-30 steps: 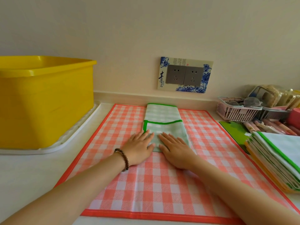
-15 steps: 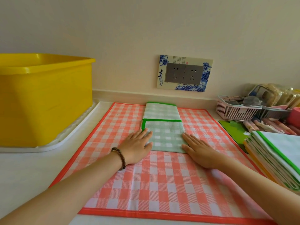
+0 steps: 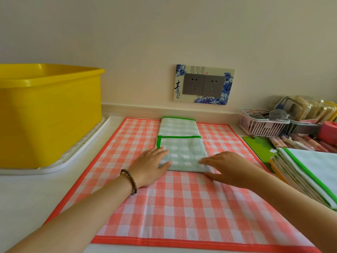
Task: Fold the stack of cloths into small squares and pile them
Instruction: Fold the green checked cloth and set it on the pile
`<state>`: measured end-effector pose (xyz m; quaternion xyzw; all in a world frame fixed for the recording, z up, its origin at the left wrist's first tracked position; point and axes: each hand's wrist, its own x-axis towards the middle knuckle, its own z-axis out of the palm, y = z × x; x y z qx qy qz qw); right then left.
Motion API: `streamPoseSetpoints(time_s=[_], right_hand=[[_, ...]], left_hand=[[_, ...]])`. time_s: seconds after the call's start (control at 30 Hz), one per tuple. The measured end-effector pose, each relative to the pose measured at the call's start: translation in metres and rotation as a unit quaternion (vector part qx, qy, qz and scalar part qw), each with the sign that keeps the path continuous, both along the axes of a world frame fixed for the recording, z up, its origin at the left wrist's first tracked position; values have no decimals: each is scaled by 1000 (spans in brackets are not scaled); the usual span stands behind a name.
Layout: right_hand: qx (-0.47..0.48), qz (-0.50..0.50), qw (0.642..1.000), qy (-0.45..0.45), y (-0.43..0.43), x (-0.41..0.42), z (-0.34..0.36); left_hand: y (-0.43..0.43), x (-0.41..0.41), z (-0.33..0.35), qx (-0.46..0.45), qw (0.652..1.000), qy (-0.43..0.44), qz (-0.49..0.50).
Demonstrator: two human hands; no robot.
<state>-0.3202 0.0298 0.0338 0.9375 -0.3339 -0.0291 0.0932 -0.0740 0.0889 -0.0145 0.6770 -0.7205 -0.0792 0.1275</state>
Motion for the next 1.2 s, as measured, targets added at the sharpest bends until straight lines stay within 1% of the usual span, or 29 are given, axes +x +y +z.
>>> streamPoseSetpoints(time_s=[0.07, 0.13, 0.3, 0.37, 0.4, 0.43, 0.5, 0.57, 0.63, 0.7, 0.73, 0.83, 0.9, 0.97, 1.07, 1.2], right_hand=[[-16, -1, 1000, 21, 1, 4, 1], [-14, -11, 1000, 1, 0, 4, -2], [-2, -24, 988, -150, -2, -16, -14], [-37, 18, 975, -220, 7, -28, -14], [-54, 50, 968, -239, 14, -34, -12], [-52, 81, 963, -252, 23, -39, -10], [-34, 119, 955, -271, 38, -49, -7], [-50, 149, 944, -291, 51, -57, -9], [-77, 169, 933, -310, 58, -62, -13], [-84, 172, 933, -304, 58, -67, -19], [-75, 166, 941, -287, 56, -68, -22], [-7, 128, 965, -227, 50, -61, -22], [45, 100, 972, -206, 46, -53, -20], [76, 91, 978, -170, 39, -46, -21], [85, 88, 986, -116, 29, -40, -26], [75, 89, 987, -110, 25, -43, -32]], left_hand=[[1, 0, 3, -7, 1000, 7, -6], [2, 2, 6, -14, 999, 24, -16], [11, 9, 15, -21, 991, 120, -54], [13, 9, 20, -47, 984, 153, -80], [13, 10, 22, -57, 981, 162, -93], [13, 11, 23, -64, 981, 148, -111], [10, 15, 21, -59, 987, 58, -136], [5, 17, 19, -56, 987, -36, -145], [7, 12, 17, -42, 983, -87, -154], [17, 6, 15, -35, 979, -111, -166], [21, 4, 13, -39, 978, -116, -169], [35, -2, 14, -39, 974, -133, -179], [40, -6, 14, -34, 973, -120, -192], [43, -6, 12, -36, 971, -117, -206], [45, -2, 7, -28, 971, -108, -212], [49, -3, 10, -24, 977, -74, -201]])
